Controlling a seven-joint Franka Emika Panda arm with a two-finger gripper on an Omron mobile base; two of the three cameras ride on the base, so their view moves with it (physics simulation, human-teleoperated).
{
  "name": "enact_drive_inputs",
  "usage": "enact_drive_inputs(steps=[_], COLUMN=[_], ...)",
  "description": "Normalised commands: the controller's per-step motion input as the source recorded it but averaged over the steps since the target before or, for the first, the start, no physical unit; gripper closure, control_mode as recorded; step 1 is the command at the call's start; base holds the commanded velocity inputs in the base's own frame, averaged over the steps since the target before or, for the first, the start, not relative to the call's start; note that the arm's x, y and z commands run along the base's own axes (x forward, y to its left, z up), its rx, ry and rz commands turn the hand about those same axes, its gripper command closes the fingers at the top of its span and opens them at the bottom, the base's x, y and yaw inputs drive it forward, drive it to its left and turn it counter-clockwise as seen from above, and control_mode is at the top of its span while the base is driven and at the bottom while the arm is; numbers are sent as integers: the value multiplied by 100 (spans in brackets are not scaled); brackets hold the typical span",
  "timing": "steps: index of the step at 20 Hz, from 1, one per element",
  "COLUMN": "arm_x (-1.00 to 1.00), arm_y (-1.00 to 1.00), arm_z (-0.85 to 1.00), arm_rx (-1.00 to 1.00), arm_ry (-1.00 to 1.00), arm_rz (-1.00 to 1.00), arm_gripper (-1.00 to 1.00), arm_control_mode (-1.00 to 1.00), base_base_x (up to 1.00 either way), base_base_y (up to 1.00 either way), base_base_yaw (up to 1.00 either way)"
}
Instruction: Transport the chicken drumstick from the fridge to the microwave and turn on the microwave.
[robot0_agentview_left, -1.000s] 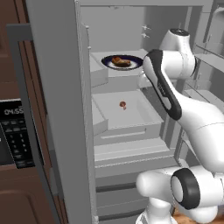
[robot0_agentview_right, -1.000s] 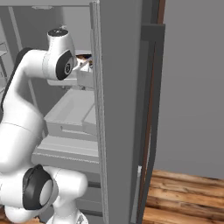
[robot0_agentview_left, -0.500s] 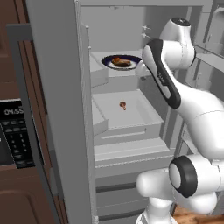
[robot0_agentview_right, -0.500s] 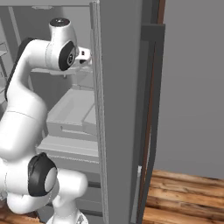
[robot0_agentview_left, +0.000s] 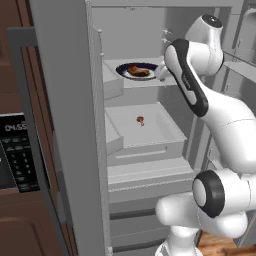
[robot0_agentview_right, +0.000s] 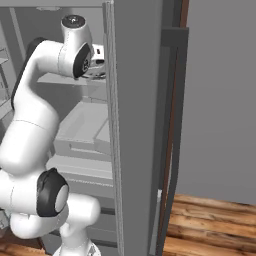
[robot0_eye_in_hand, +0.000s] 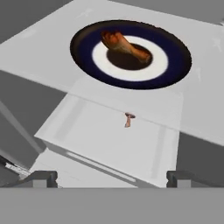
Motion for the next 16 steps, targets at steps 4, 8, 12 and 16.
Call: enact_drive_inputs(steps=[4, 8, 12, 16], arm_x=[43, 51, 55, 55], arm_y=[0, 2, 9, 6], arm_z=[8, 4, 0, 0], arm_rx=[0, 0, 0, 0], arm_ry=[-6, 0, 1, 0], arm_rz=[10, 9, 6, 6], arm_gripper=[-100, -100, -100, -100], arm_control_mode=[-100, -100, -100, -100], base_base_x=[0, 0, 0, 0], base_base_y=[0, 0, 0, 0], base_base_yaw=[0, 0, 0, 0])
